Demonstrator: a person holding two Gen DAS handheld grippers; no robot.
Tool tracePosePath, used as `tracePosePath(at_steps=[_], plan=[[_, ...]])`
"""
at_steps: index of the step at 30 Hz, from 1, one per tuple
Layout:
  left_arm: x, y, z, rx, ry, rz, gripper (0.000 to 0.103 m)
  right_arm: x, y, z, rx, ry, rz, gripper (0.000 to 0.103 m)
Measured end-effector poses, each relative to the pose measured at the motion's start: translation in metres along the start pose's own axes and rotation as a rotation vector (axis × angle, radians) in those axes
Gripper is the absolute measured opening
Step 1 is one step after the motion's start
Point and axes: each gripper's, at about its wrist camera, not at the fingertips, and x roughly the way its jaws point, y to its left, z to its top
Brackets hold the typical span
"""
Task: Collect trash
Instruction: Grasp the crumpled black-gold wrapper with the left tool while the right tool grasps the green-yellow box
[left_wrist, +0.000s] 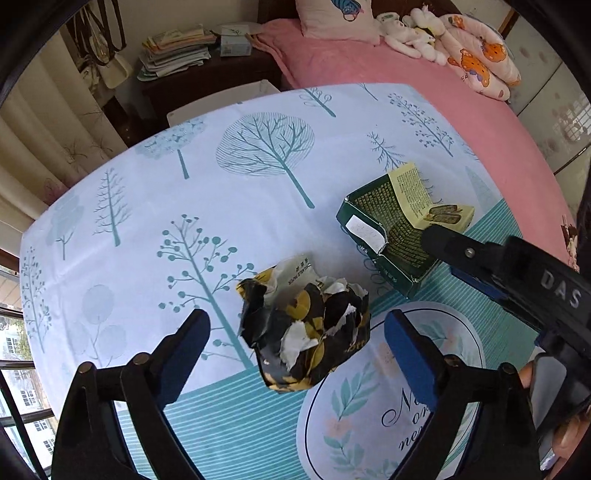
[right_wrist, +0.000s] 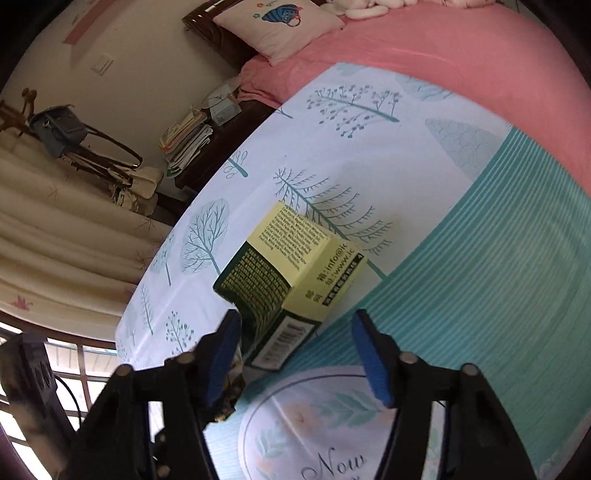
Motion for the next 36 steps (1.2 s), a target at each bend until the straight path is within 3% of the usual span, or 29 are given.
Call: tracePosePath(at_steps=[7,10,25,36], plan=[[0.012,0.003,0.004,-0.028,0.017,-0.034,0.065,0.014,-0.004,0.001,0.032,0.018,0.023,0.030],[0.005,0.004,0.003,-0.037,-0.014,-0.039,0.058,0.009,-0.003,0.000,0.015,0.005,0.027,0.026],[-0.080,-0.015,-0.052,-0.080,-0.113,-0.023,0.056,-0.071,-0.009,-0.038,-0.130,-0.050,0.037,0.025],[-0.156,-0.070,-0.160,-0.153,-0.167,-0.020,0.056,-0.162,-0.052,-0.107,-0.282,-0.031,0.076,0.025]])
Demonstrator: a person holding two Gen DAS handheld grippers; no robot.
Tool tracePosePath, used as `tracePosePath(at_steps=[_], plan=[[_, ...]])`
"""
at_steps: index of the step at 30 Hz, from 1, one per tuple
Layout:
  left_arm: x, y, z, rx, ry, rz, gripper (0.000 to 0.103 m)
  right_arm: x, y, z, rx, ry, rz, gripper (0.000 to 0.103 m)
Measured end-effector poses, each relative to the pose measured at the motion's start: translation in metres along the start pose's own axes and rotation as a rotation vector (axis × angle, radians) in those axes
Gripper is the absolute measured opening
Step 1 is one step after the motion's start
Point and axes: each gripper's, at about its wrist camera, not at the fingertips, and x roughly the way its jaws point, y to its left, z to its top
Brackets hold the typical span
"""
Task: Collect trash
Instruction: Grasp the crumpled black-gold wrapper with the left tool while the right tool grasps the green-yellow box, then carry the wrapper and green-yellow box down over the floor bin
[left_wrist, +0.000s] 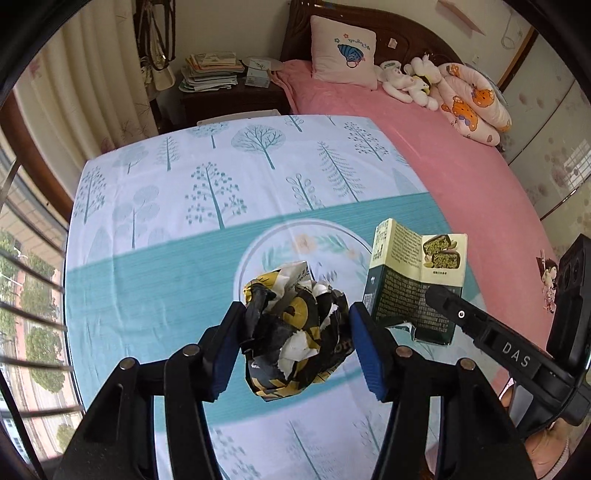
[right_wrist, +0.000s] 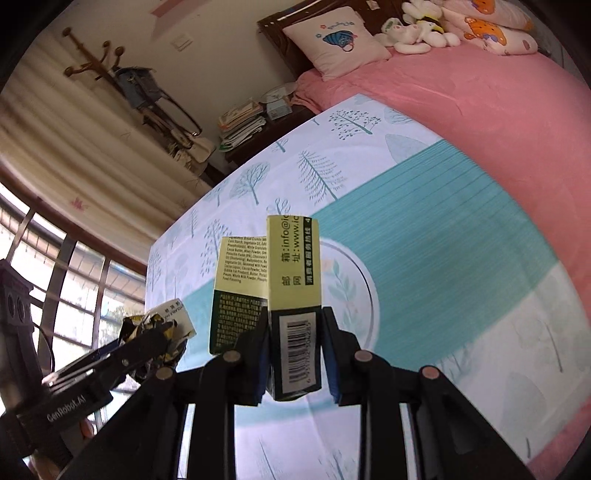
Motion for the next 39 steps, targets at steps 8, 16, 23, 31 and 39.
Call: tracePosePath(at_steps=[8,16,23,31,39], plan=[[-0.058,-0.052,-0.095,-0.058,-0.054,0.017,0.056,-0.074,-0.021,-0.063,-0.173,0.015,0.032,0.025],[-0.104,-0.109,-0.187,-0.090,-0.089,0.049,0.056,-0.139,-0.050,-0.123,-0.301,0.024,0.064,0.025],[-0.129,-0.142,-0.256,-0.083,-0.068,0.062,0.056,-0.171,-0.074,-0.175,-0.372,0.064,0.054,0.025],[-0.141,-0.154,-0.309,-0.056,-0.007,0.068,0.056,-0.185,-0.089,-0.234,-0.391,0.150,0.034,0.025],[-0.123,-0.137,-0.339,-0.063,0.054,0.045,0.056,-0.163,-0.099,-0.272,-0.374,0.241,-0.005,0.025]])
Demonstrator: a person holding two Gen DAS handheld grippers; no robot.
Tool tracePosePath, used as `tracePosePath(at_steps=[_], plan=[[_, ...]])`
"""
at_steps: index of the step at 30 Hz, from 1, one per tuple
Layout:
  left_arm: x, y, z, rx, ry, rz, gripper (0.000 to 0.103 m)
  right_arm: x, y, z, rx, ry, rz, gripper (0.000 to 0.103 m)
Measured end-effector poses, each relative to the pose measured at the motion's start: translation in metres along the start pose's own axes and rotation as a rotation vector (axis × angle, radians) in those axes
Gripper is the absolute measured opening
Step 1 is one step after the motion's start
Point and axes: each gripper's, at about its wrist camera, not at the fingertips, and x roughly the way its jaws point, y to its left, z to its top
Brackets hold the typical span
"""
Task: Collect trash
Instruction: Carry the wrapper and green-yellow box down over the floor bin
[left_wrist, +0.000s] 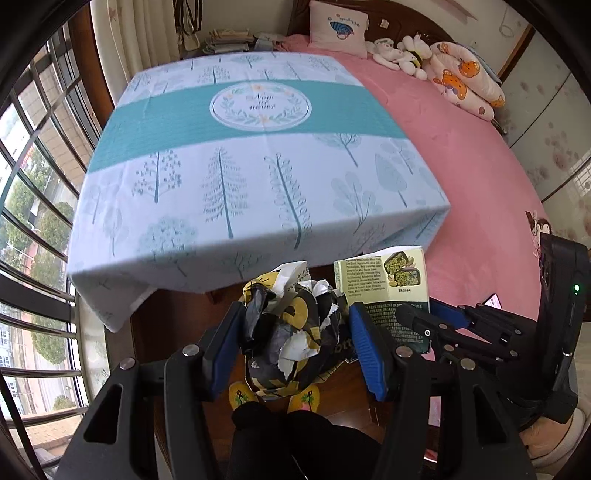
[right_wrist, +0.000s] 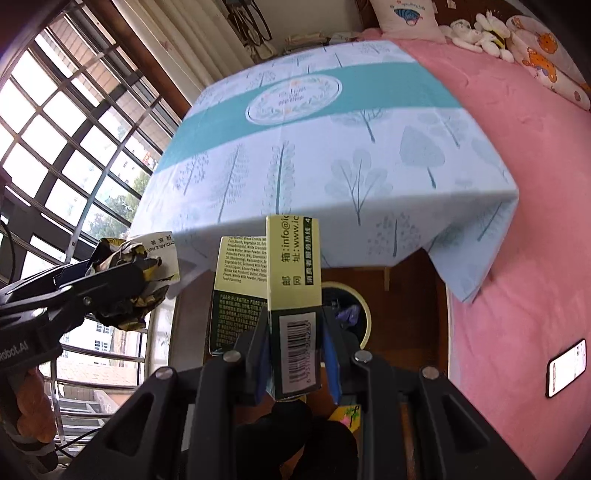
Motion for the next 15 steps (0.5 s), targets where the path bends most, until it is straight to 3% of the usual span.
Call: tracePosePath(at_steps=[15], plan=[[0.140,0.037,-0.050,0.015,0.178,-0.020,0.056,0.129,-0.008,-0.051,0.031,0.154,-0.095,0.025]])
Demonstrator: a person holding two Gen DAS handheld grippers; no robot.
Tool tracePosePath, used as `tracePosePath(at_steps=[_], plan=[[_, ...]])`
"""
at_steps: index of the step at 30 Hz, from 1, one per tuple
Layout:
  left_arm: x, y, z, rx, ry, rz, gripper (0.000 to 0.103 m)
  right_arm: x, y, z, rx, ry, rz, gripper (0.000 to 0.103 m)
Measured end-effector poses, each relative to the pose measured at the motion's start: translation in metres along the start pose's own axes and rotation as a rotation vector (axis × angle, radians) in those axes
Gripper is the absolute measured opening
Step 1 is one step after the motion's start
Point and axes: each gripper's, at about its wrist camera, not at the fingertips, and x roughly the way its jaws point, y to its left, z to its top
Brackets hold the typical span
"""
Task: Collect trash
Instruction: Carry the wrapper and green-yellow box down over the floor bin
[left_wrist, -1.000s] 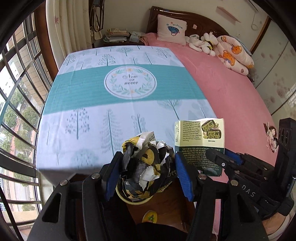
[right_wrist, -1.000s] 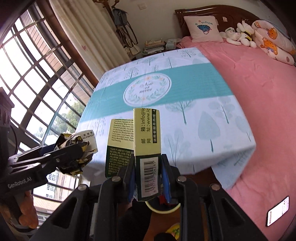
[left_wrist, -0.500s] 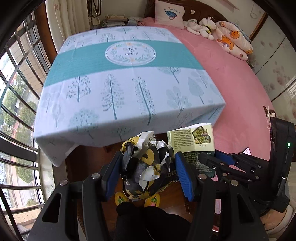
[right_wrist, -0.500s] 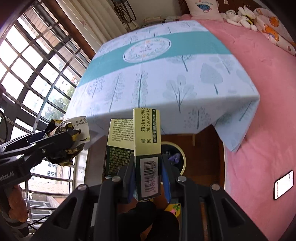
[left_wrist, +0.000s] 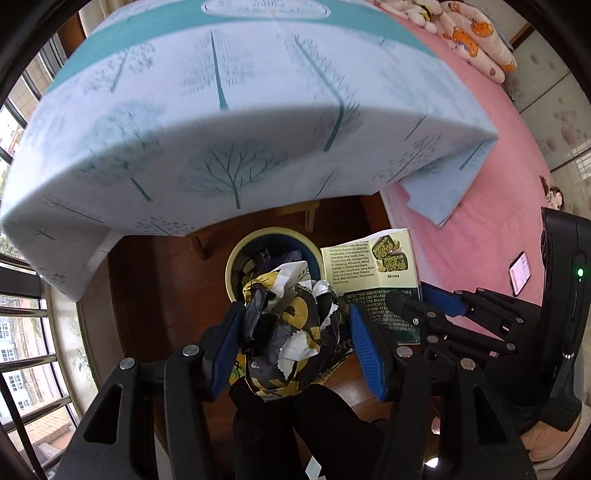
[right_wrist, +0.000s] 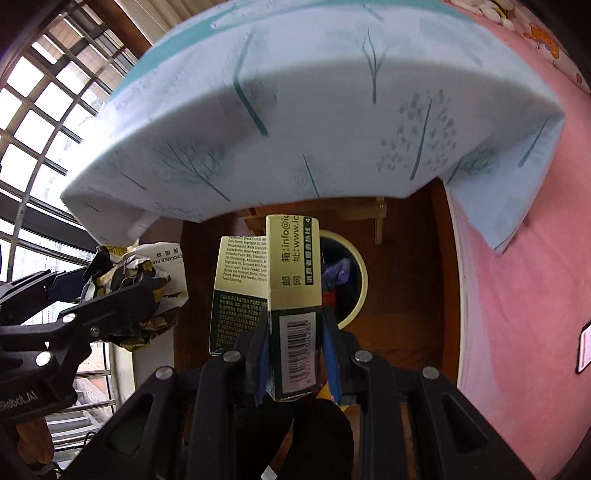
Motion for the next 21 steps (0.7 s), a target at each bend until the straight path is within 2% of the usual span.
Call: tracePosePath(at_steps=[11,21], plan=[[0.134,0.022,0.001,-0.020,0.071,-0.011,0.056,0.121,-0.044,-0.022,0.105,0.078,-0.066,0.025],[0.228,0.018,-0.001,0.042,0.103,0.011,0.058,0.190,-0.065,-0.027,0.109,0.088,-0.102,0.025]])
